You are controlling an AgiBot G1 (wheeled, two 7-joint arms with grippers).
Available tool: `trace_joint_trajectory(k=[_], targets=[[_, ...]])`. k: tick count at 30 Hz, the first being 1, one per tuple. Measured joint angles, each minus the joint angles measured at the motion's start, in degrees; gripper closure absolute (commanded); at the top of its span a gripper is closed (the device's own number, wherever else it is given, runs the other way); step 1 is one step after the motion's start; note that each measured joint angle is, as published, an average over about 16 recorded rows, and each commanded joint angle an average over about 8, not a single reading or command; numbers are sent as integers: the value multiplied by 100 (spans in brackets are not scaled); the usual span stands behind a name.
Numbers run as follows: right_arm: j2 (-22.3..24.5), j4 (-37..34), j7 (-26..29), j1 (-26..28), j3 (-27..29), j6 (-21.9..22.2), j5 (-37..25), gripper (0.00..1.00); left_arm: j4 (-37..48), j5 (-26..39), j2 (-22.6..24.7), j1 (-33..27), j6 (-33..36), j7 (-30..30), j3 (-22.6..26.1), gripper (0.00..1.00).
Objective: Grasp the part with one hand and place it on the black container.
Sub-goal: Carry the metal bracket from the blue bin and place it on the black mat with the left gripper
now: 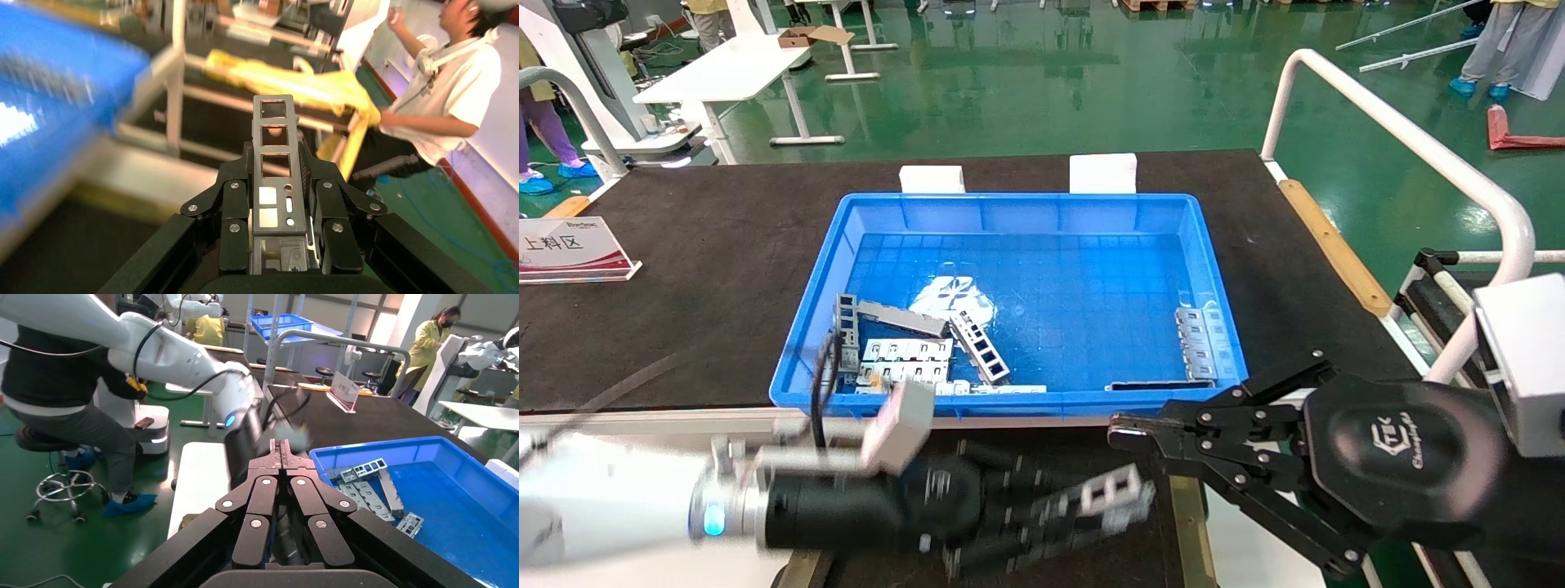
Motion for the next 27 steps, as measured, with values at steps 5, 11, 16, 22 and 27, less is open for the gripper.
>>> trace_joint_trajectory(k=[5, 11, 16, 22, 27], targets=[[0, 0, 0, 0, -1, 0, 1, 100, -483, -35, -187, 668, -654, -131, 36, 100], [1, 0, -1, 0, -2, 1, 1, 100, -1095, -82, -242, 1409, -1941, -297, 12, 100], [1, 0, -1, 1, -3, 1, 2, 100, -1563, -136, -130, 1897, -3264, -467, -53, 100], [2, 0, -2, 1, -4, 2, 3, 100, -1995, -223, 160, 2305, -4807, -661, -166, 100], [2, 0, -2, 1, -5, 2, 3, 100, -2236, -316, 459, 2534, -5878, -789, -279, 100]])
